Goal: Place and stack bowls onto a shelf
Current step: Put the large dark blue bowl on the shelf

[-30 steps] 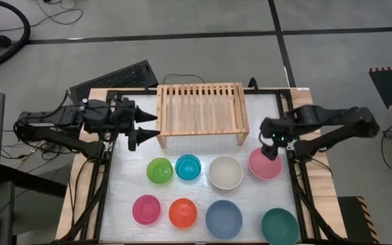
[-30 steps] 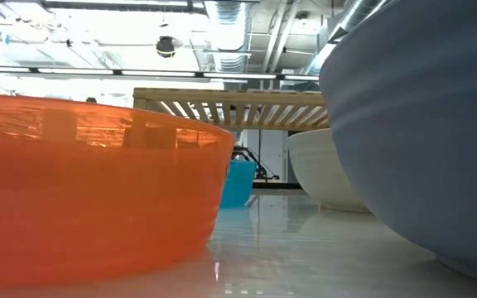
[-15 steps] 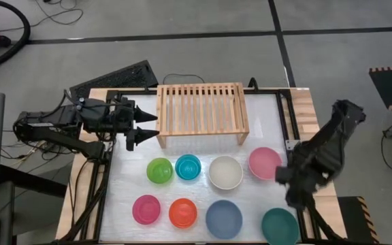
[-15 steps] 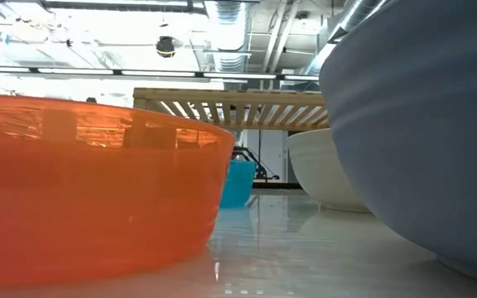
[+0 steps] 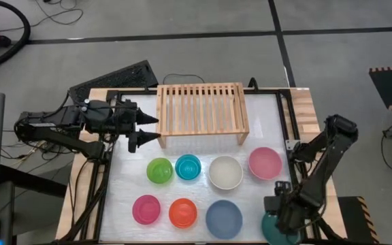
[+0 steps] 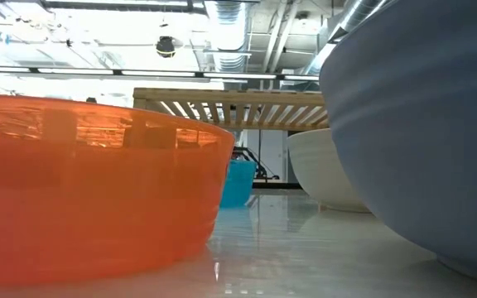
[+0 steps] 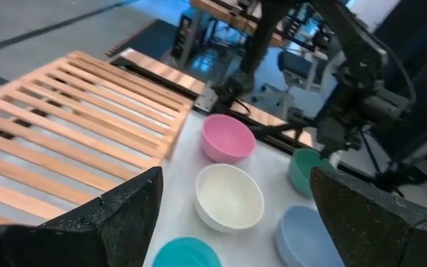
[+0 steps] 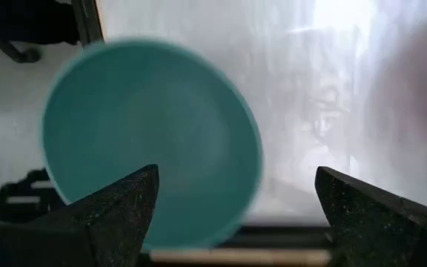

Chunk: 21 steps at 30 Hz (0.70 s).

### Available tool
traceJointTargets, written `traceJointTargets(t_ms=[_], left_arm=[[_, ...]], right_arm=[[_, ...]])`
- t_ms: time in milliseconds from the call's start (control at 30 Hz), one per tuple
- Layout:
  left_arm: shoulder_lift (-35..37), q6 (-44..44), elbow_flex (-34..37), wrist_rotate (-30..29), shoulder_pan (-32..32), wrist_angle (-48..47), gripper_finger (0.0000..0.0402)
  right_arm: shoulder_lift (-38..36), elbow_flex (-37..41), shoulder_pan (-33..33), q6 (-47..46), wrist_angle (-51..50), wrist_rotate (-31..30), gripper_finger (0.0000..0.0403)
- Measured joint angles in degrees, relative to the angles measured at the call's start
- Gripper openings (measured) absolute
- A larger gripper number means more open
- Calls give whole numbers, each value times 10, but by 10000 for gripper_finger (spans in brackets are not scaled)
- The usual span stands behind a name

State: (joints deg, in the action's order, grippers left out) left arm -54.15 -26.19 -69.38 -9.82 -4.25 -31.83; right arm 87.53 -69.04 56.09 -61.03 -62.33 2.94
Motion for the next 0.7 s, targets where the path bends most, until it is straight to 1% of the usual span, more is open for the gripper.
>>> traceJointTargets(t_ms=[233, 300, 400, 533, 700], left_arm=[[3, 0, 0, 30, 0, -17, 325], [3, -5, 0, 36, 0, -24, 325], [2, -6, 0, 36, 0, -27, 325], [2, -6, 0, 36, 0, -29, 325], [2, -15, 0, 36, 0, -36, 325]], right_arm=[[72, 0, -44, 98, 6, 1, 388], [84, 0, -54, 127, 10, 2, 388], [94, 1, -63, 155, 22, 19, 381], [92, 25, -60, 137, 56, 35, 355], [92, 60, -45, 116, 60, 58, 299]])
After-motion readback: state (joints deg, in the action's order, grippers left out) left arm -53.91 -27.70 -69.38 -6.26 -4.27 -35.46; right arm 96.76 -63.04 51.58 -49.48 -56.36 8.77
